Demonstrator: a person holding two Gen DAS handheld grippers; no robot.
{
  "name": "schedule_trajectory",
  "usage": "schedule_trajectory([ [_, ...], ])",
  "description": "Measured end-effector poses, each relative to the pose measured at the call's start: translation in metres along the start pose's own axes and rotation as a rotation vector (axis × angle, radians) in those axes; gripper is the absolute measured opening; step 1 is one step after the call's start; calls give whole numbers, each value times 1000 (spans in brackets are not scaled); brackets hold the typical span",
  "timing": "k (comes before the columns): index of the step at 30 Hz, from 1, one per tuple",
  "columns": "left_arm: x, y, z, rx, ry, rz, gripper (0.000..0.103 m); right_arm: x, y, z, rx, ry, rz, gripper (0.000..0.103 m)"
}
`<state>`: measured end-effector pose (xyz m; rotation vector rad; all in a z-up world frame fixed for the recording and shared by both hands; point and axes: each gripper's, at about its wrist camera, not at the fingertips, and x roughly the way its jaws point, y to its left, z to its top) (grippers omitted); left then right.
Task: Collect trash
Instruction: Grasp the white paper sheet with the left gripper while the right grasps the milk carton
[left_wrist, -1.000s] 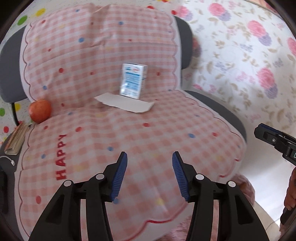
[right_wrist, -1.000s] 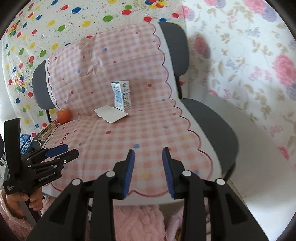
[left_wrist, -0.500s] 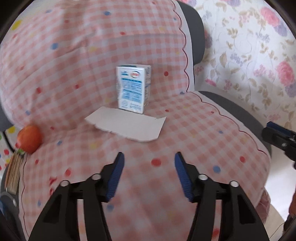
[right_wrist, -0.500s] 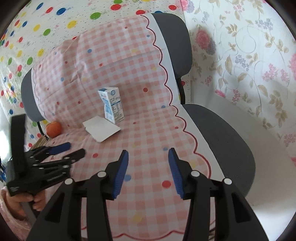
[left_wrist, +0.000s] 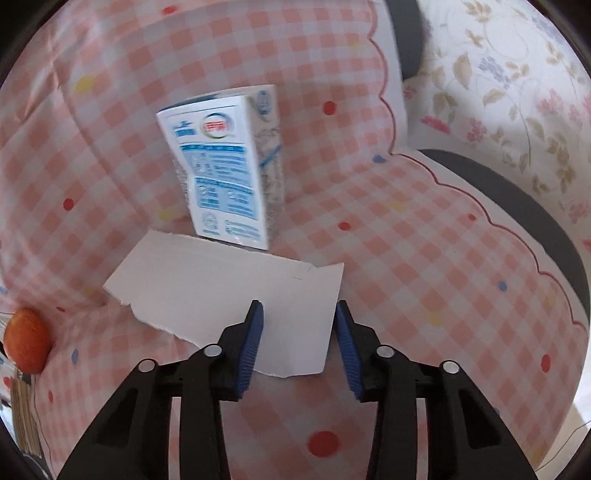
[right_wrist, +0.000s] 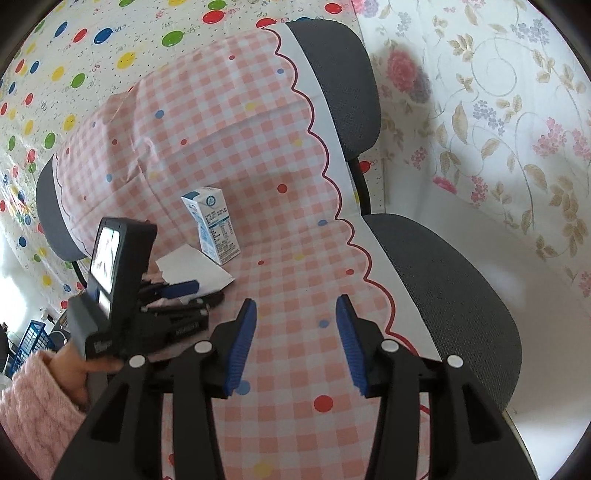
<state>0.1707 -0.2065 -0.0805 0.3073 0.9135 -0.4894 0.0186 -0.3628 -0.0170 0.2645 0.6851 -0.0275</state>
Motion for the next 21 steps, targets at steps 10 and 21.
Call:
schedule_trajectory([
  [10, -65, 31, -35, -27, -141, 11, 1, -1, 27, -2, -56, 2, 15, 44],
  [21, -173, 109, -59, -300, -419, -197, 0, 21, 82, 4, -129, 28, 72, 44],
])
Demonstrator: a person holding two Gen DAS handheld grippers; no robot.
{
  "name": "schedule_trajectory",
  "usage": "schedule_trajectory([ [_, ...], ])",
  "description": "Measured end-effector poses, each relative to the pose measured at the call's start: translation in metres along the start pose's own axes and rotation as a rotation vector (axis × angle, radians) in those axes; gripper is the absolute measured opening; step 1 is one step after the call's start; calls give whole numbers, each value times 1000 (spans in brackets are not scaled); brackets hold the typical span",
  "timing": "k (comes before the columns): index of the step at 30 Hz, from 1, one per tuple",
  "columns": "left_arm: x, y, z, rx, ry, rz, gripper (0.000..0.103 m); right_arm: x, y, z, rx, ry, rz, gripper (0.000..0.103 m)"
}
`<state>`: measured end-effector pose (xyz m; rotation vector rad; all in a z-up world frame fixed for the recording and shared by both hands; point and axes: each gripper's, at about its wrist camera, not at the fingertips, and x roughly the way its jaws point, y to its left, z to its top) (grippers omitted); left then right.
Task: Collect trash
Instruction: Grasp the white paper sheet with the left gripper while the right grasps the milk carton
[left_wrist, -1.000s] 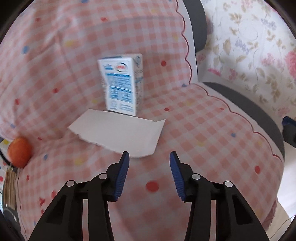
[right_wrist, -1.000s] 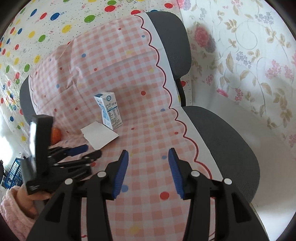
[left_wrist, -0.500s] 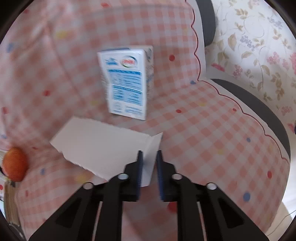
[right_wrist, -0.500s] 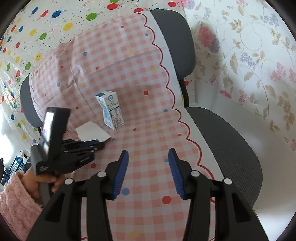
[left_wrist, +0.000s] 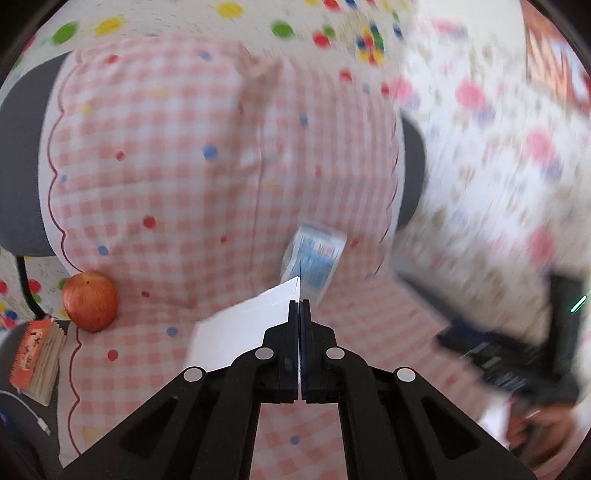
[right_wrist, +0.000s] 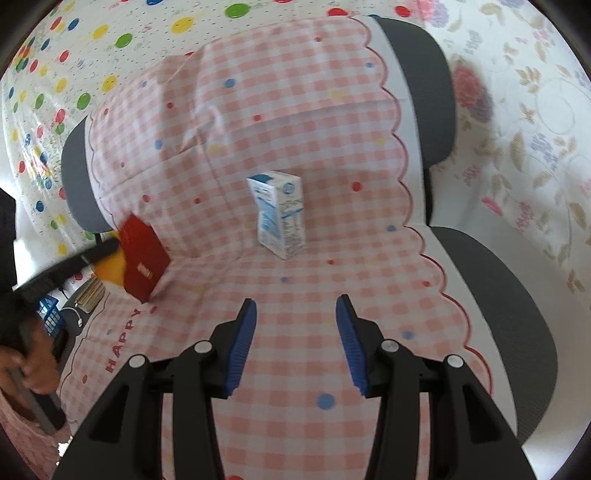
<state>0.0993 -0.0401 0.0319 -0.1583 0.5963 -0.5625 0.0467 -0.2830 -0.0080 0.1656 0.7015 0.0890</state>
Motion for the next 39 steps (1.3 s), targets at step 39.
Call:
schedule_trajectory([
  [39, 9, 33, 39, 29, -34, 183, 0, 148, 21, 100, -125, 1, 45, 49],
])
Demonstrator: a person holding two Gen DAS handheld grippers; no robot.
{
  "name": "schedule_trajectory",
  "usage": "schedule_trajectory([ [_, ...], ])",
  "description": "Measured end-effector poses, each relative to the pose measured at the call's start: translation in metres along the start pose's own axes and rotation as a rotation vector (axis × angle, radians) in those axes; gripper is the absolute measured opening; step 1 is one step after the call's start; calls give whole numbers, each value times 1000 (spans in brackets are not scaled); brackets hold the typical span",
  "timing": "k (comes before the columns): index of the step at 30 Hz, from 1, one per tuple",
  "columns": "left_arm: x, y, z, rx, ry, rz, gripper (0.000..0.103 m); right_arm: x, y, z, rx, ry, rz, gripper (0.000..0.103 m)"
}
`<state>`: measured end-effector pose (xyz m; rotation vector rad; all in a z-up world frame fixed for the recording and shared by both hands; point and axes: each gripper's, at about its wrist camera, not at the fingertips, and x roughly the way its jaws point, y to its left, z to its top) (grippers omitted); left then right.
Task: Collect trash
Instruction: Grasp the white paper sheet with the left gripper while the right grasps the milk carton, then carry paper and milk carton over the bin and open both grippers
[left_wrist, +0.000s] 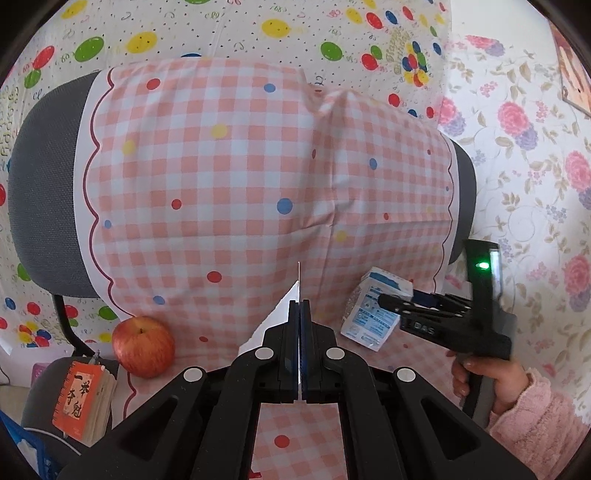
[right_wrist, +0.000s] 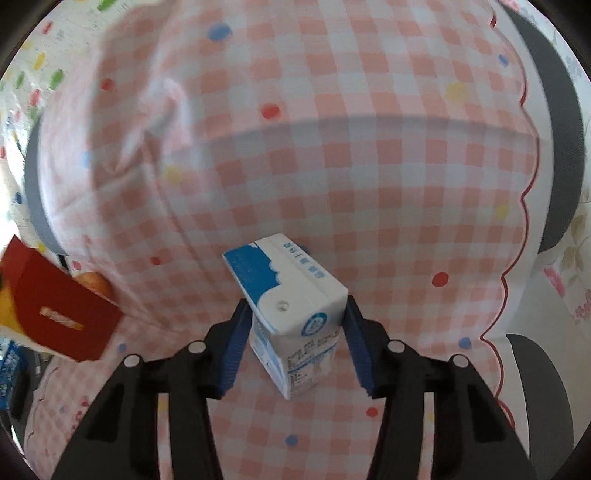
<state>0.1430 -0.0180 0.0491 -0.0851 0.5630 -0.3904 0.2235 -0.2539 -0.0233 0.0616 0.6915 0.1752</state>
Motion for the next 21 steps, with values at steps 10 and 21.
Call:
schedule_trajectory([
  [10, -42, -49, -23, 34, -22, -166, 0, -114, 28, -55, -10, -39, -35, 48],
  [21, -84, -120, -68, 95, 15, -360, 0, -214, 14, -128, 76, -85, -160, 49],
])
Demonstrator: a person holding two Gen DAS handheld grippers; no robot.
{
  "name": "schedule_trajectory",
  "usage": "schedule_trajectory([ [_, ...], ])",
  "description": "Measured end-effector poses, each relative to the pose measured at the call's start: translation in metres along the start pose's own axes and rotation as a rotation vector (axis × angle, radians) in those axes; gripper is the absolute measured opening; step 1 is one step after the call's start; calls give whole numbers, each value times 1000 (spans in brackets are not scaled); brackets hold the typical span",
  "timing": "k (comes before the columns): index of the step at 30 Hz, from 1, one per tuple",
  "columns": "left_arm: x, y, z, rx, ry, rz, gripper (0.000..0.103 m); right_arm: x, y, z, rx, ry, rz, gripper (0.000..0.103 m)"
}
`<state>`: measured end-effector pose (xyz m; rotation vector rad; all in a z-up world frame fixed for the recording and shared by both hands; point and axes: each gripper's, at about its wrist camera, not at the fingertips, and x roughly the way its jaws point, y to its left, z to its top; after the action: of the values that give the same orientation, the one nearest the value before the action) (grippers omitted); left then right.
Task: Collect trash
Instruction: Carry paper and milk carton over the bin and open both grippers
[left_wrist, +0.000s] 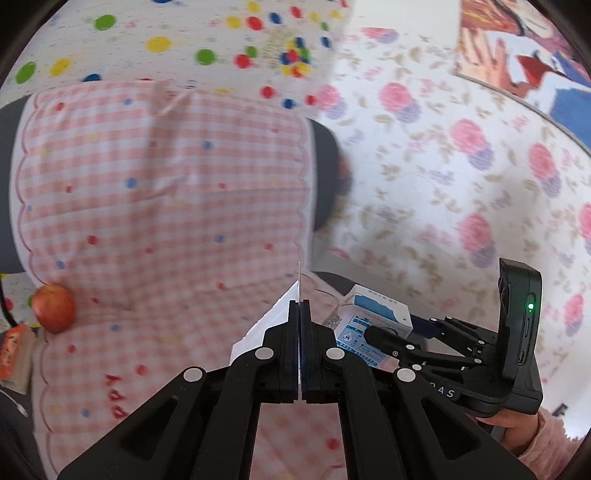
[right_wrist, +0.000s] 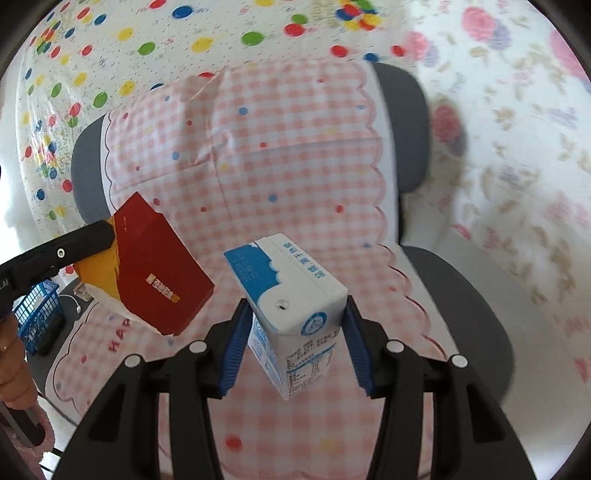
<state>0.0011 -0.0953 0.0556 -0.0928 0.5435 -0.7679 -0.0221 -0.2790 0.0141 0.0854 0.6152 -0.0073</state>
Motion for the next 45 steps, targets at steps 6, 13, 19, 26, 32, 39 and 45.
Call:
schedule_trajectory([
  [6, -3, -40, -15, 24, 21, -121, 0, -47, -29, -28, 62, -21, -99, 49],
  [13, 4, -96, -27, 80, 51, -270, 0, -99, -65, -68, 130, -32, -241, 49],
  [19, 16, -148, -45, 142, 97, -392, 0, -135, -94, -99, 180, -18, -348, 49],
  [26, 36, -199, -77, 201, 184, -486, 0, -162, -122, -143, 251, 38, -441, 49],
  [32, 70, -220, -114, 218, 312, -508, 0, -152, -148, -190, 345, 144, -462, 50],
  [39, 109, -223, -143, 221, 429, -492, 1, -133, -163, -212, 381, 203, -459, 50],
  [45, 129, -222, -151, 218, 457, -465, 13, -126, -174, -215, 396, 211, -452, 61],
])
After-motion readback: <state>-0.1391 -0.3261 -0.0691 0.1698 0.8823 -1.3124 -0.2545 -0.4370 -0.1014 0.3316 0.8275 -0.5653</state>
